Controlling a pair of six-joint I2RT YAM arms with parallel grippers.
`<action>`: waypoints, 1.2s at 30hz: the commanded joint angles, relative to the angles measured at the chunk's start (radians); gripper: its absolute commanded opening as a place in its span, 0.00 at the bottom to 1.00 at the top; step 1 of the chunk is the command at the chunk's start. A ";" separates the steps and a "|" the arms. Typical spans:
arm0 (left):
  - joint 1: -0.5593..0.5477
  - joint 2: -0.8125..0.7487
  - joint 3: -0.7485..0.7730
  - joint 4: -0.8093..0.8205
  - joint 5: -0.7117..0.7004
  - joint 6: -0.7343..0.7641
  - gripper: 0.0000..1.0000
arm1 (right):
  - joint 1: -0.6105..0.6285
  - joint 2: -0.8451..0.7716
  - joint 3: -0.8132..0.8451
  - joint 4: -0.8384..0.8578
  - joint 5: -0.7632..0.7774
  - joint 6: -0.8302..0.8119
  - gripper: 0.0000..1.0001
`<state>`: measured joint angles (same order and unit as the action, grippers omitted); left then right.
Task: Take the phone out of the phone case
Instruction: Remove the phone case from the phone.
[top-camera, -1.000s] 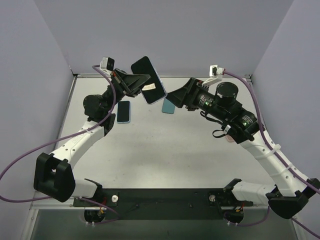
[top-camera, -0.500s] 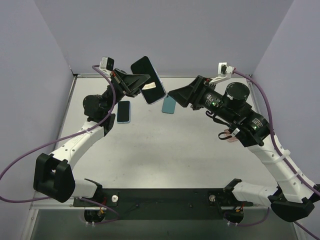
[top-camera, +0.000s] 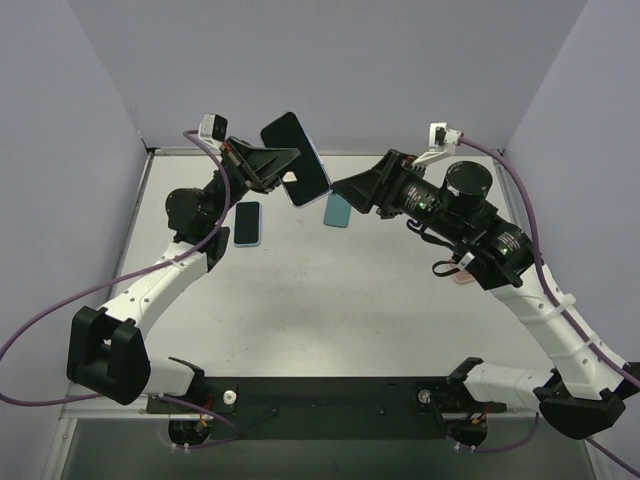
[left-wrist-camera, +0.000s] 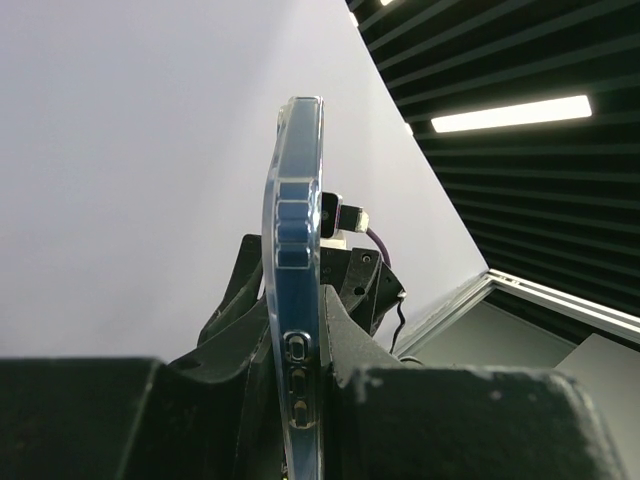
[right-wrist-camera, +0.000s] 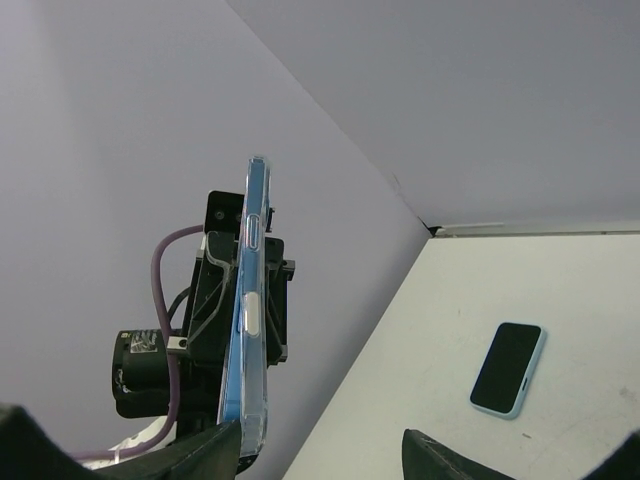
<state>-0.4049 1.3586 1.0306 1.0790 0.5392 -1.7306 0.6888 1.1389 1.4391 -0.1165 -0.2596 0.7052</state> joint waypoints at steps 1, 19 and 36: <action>-0.005 -0.039 0.046 0.065 -0.015 0.002 0.00 | 0.006 0.019 0.006 0.031 -0.001 -0.013 0.59; -0.003 -0.039 0.052 0.121 -0.005 -0.047 0.00 | -0.031 0.154 0.007 0.014 -0.010 -0.001 0.59; -0.002 -0.053 0.065 0.128 -0.004 -0.052 0.00 | -0.081 0.272 0.024 -0.054 -0.080 0.039 0.58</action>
<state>-0.3531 1.3590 1.0286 1.0191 0.4389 -1.7111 0.5941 1.3094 1.4746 -0.0017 -0.4183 0.8055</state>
